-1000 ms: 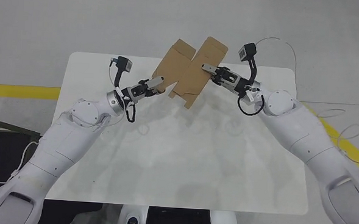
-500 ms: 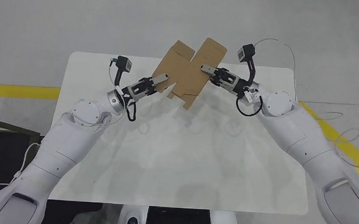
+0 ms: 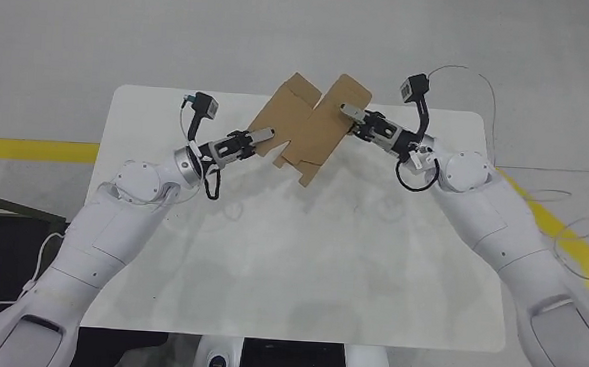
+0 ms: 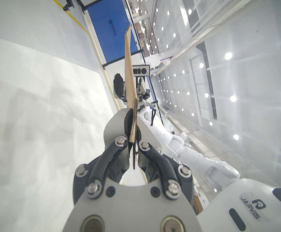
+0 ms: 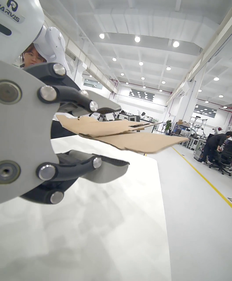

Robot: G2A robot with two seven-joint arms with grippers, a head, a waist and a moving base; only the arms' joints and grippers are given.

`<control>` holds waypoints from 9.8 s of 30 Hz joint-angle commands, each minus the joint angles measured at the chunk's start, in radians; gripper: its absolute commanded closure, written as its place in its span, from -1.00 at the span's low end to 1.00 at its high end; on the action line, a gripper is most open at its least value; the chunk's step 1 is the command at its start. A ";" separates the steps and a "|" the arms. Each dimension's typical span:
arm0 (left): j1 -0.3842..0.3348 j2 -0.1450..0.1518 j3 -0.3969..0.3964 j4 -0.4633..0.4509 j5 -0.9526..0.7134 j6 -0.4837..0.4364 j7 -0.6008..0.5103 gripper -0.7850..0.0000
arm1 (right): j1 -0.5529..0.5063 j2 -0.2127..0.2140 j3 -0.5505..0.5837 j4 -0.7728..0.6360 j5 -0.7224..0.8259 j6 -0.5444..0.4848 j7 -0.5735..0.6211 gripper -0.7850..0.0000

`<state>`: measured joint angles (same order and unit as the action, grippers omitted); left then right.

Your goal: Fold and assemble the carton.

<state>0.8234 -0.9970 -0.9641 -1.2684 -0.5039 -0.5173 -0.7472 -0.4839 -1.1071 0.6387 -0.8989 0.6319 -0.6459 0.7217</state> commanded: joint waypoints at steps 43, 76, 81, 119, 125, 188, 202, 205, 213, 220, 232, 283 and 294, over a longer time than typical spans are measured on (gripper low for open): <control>-0.045 0.035 -0.054 0.026 -0.027 -0.078 -0.478 1.00 | 0.013 0.114 -0.013 -0.054 -0.038 -0.119 0.334 -1.00; -0.004 0.033 -0.075 -0.042 -0.019 -0.044 -0.506 1.00 | -0.065 0.125 0.000 -0.186 0.066 -0.011 0.442 -1.00; -0.005 0.031 -0.074 -0.040 -0.017 -0.045 -0.509 1.00 | -0.074 0.132 -0.003 -0.221 0.086 -0.007 0.446 -1.00; 0.018 0.027 -0.109 -0.041 -0.004 -0.030 -0.513 -1.00 | -0.053 0.183 -0.092 -0.298 0.082 -0.029 0.424 1.00; 0.016 0.026 -0.126 -0.026 -0.020 -0.019 -0.487 -1.00 | -0.047 0.183 -0.101 -0.266 0.107 -0.021 0.432 1.00; 0.049 -0.023 -0.133 -0.084 -0.061 0.082 -0.320 -1.00 | -0.068 0.080 0.009 -0.095 0.072 0.006 0.458 1.00; 0.050 -0.031 -0.131 -0.055 -0.029 0.065 -0.326 0.14 | -0.083 0.073 0.044 -0.115 0.044 0.014 0.466 1.00; 0.052 -0.032 -0.130 -0.046 -0.025 0.067 -0.333 0.20 | -0.085 0.071 0.049 -0.117 0.038 0.017 0.469 1.00; 0.045 -0.036 -0.125 -0.021 0.014 0.058 -0.343 0.37 | -0.088 0.066 0.060 -0.125 0.023 0.022 0.475 1.00; 0.047 -0.039 -0.120 -0.003 0.033 0.059 -0.339 0.45 | -0.090 0.063 0.070 -0.129 0.010 0.027 0.480 1.00; 0.050 -0.042 -0.129 0.000 0.055 0.065 -0.328 1.00 | -0.097 0.067 0.096 -0.164 -0.006 0.038 0.491 1.00; 0.063 -0.040 -0.143 -0.086 0.081 0.010 -0.413 1.00 | -0.072 0.061 0.056 -0.275 0.089 -0.012 0.441 -0.80; 0.063 -0.041 -0.144 -0.094 0.064 0.012 -0.424 1.00 | -0.067 0.046 0.031 -0.254 0.145 0.000 0.453 -0.55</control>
<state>0.8868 -1.0372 -1.1092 -1.3606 -0.4399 -0.5054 -1.1710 -0.5515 -1.0594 0.6713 -1.1551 0.7739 -0.6465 1.1739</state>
